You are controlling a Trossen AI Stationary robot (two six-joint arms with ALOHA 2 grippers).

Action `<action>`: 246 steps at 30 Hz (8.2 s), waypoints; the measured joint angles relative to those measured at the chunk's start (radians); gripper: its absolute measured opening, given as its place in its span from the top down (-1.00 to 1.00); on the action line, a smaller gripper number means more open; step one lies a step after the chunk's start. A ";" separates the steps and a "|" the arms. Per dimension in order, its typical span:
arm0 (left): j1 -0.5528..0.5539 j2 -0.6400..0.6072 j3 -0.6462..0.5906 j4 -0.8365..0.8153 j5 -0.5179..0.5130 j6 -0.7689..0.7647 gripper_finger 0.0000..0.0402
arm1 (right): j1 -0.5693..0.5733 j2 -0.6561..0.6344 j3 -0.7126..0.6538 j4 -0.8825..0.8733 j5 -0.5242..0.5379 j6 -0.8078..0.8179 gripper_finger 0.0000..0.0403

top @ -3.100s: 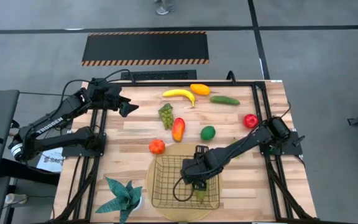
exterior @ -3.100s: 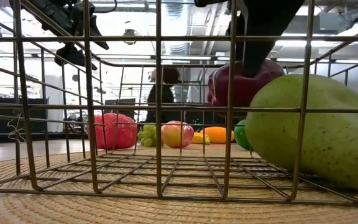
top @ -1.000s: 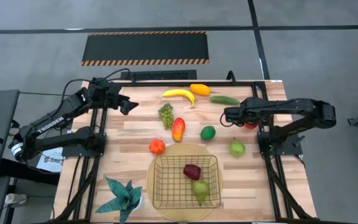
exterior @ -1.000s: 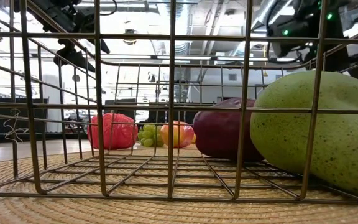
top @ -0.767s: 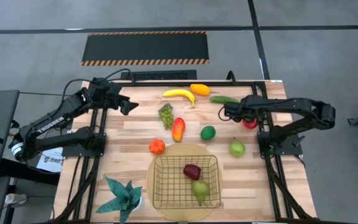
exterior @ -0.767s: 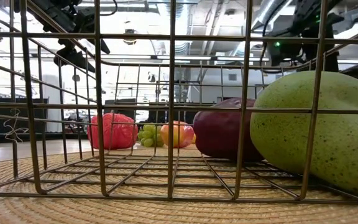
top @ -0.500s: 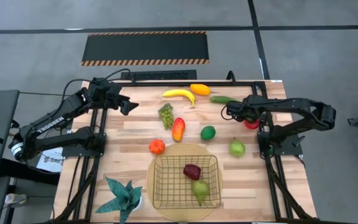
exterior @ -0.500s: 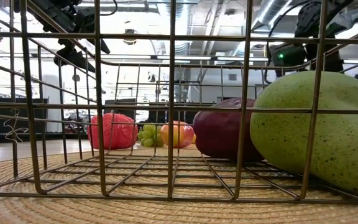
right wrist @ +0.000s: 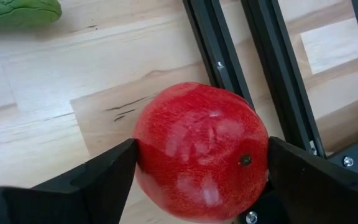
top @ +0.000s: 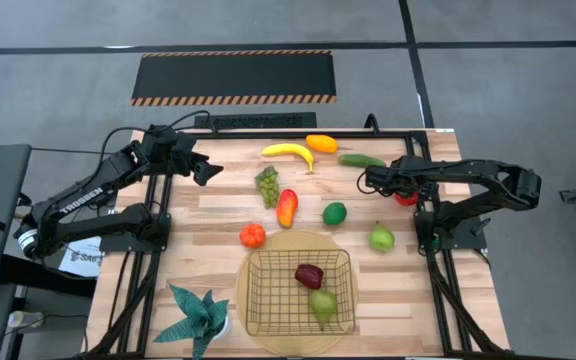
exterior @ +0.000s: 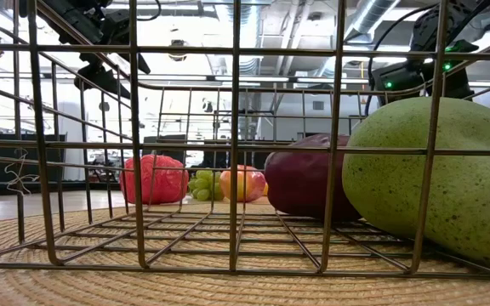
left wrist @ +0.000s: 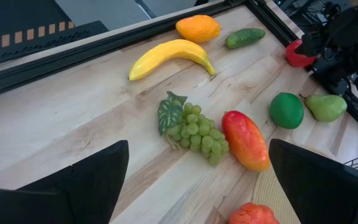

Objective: Build produce basket
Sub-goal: Put the red apple into the wire basket, then put the pear into the wire basket

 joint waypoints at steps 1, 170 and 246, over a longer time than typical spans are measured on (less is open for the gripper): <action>0.000 0.000 0.000 0.000 0.000 0.000 -0.86 | 0.000 0.000 0.000 0.001 0.000 0.000 -0.75; -0.002 0.000 0.000 -0.032 -0.025 -0.020 -0.86 | 0.709 0.138 0.011 0.261 -0.318 0.053 -0.79; -0.001 0.000 0.000 -0.068 -0.053 -0.019 -0.86 | 0.809 0.676 1.046 0.537 -0.317 -1.419 -0.62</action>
